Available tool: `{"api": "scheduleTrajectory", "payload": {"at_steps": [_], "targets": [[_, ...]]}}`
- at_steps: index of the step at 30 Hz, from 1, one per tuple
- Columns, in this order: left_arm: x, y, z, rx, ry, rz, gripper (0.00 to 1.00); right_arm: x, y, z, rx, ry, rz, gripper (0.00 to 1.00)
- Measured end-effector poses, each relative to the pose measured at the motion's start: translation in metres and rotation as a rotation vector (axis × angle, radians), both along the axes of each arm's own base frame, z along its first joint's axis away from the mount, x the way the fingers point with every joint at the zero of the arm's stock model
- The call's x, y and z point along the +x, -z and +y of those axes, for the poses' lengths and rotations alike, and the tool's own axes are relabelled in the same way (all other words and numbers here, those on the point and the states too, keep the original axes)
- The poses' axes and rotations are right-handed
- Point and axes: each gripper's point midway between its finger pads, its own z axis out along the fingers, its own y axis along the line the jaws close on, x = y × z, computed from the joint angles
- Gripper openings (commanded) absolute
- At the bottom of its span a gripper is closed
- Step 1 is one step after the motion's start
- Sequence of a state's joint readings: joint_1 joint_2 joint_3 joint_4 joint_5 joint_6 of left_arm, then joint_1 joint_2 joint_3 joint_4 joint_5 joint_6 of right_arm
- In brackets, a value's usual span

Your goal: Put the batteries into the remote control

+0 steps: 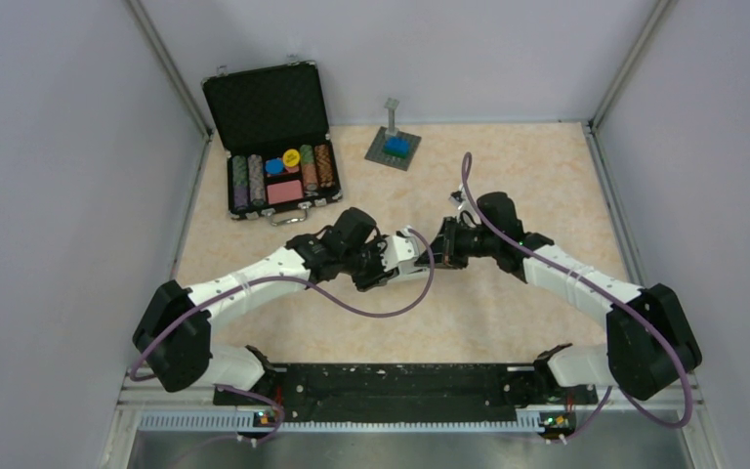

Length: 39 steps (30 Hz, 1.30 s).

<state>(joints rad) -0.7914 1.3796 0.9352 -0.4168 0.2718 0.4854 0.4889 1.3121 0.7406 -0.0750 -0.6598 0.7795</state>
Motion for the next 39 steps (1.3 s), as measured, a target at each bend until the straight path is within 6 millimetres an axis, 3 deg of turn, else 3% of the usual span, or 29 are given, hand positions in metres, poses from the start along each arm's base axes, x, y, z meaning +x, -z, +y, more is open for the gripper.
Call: {"api": "scheduleTrajectory", "payload": {"at_steps": [14, 25, 39], "targets": [[0.007, -0.006, -0.003, -0.037, -0.014, -0.053, 0.0, -0.006, 0.006, -0.002, -0.027, -0.005, 0.053, 0.11], [0.007, -0.008, 0.01, -0.021, 0.039, -0.169, 0.0, -0.01, 0.004, 0.0, -0.018, -0.032, 0.08, 0.05], [0.009, -0.009, 0.01, -0.007, 0.077, -0.209, 0.0, -0.012, 0.005, 0.006, 0.001, -0.083, 0.1, 0.03]]}}
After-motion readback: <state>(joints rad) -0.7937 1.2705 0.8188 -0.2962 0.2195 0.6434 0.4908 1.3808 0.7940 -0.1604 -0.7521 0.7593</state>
